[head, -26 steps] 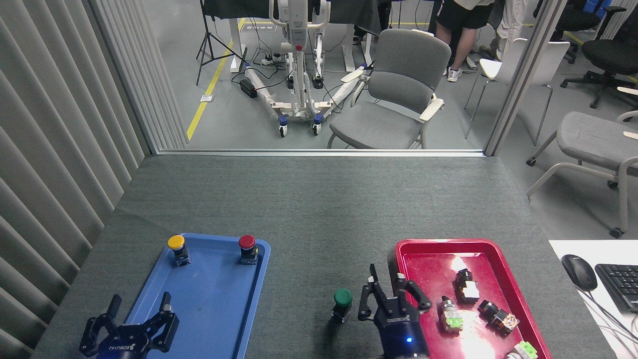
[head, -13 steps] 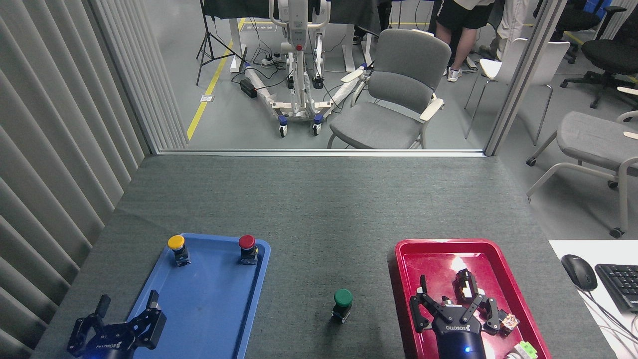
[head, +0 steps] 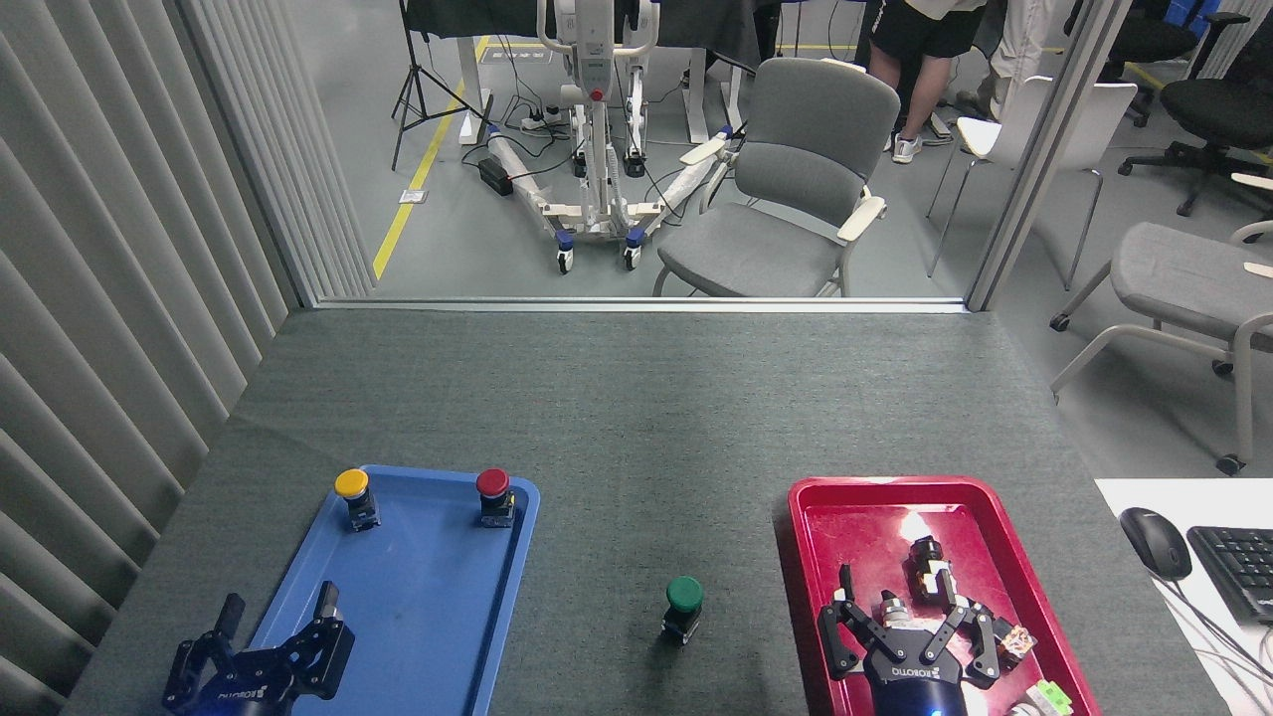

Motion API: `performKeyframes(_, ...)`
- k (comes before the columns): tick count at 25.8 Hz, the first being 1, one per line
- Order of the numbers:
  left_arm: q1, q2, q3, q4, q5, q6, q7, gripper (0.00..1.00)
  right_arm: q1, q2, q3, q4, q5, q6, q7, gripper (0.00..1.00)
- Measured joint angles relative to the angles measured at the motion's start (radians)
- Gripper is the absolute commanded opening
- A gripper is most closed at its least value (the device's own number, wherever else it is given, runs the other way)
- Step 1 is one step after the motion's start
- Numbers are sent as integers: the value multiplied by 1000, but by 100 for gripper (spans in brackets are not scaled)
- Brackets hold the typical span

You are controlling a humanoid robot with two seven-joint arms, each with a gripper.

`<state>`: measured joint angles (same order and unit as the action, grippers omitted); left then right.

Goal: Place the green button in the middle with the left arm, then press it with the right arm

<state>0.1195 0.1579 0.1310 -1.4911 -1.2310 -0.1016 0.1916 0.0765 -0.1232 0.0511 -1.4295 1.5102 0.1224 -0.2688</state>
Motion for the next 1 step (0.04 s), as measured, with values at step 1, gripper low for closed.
performKeyframes(1,0,0,1,1,0,0,0,100,1,0,0,0,-3,0,1,99)
